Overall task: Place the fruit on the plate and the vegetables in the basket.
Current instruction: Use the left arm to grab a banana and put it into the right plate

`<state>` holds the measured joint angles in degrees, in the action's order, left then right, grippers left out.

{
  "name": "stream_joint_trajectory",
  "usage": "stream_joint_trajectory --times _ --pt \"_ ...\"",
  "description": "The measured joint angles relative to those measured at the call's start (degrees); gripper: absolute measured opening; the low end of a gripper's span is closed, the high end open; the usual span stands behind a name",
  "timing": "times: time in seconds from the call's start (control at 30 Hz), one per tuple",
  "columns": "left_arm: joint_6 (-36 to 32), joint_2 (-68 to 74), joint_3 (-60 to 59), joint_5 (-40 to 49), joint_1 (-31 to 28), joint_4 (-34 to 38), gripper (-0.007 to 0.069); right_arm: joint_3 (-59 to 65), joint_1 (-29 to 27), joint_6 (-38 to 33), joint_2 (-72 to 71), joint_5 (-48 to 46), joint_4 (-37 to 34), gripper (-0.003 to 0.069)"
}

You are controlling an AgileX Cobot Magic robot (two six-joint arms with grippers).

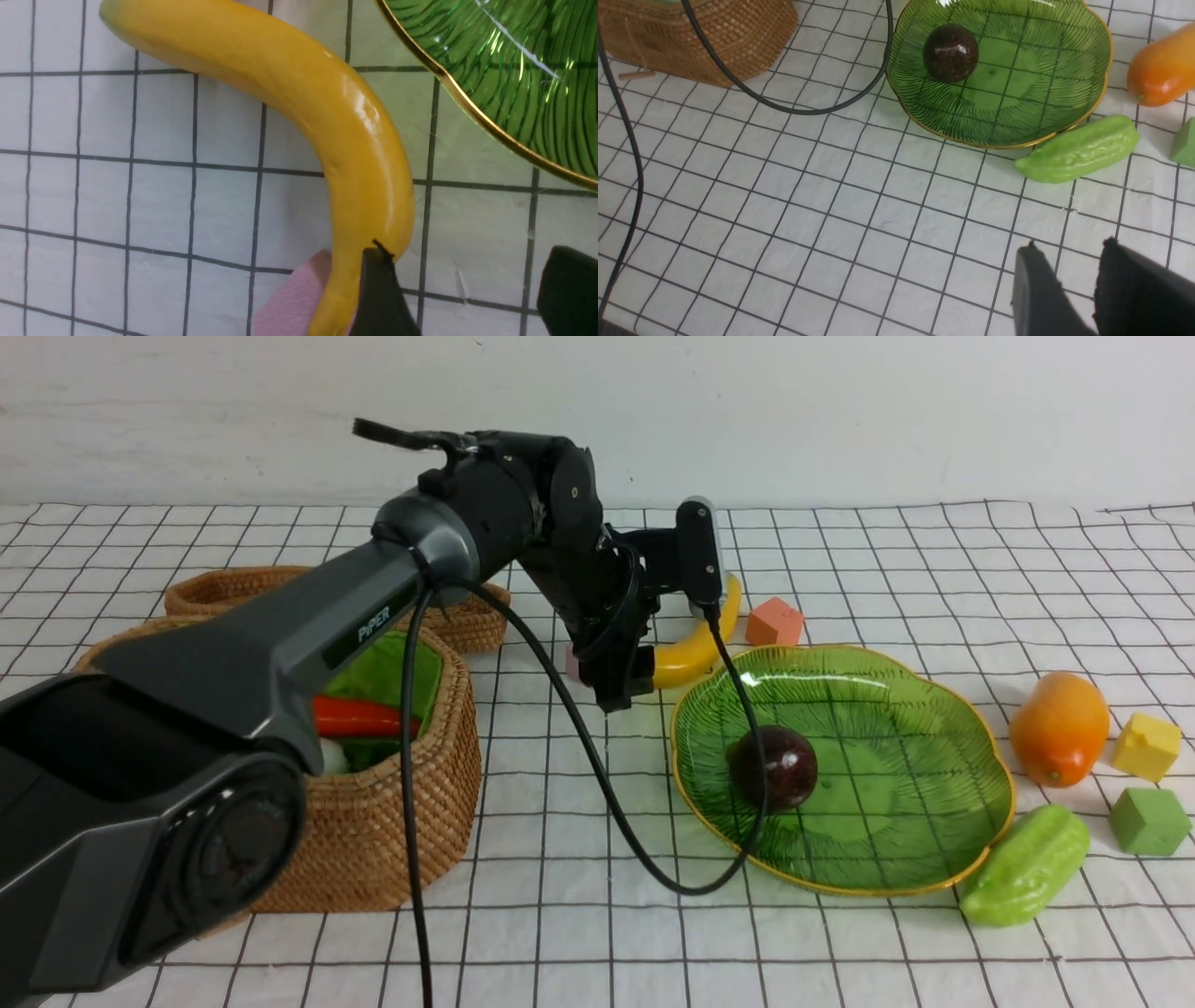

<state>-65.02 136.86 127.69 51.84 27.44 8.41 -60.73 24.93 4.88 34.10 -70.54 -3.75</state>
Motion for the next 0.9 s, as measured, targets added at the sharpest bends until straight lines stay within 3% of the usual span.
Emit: stream_joint_trajectory --times 0.53,0.73,0.9 --pt "-1.5 0.6 -3.9 -3.7 0.0 -0.6 0.0434 0.0 0.0 -1.5 0.0 0.6 -1.3 0.0216" --pt "-2.4 0.5 -3.9 -5.1 0.0 -1.8 0.0381 0.0 0.0 -1.7 0.0 0.8 -1.9 0.0216" --pt "2.3 -0.2 -3.9 -5.0 0.0 -2.4 0.0364 0.0 0.0 -2.7 0.0 0.8 -1.9 0.0216"
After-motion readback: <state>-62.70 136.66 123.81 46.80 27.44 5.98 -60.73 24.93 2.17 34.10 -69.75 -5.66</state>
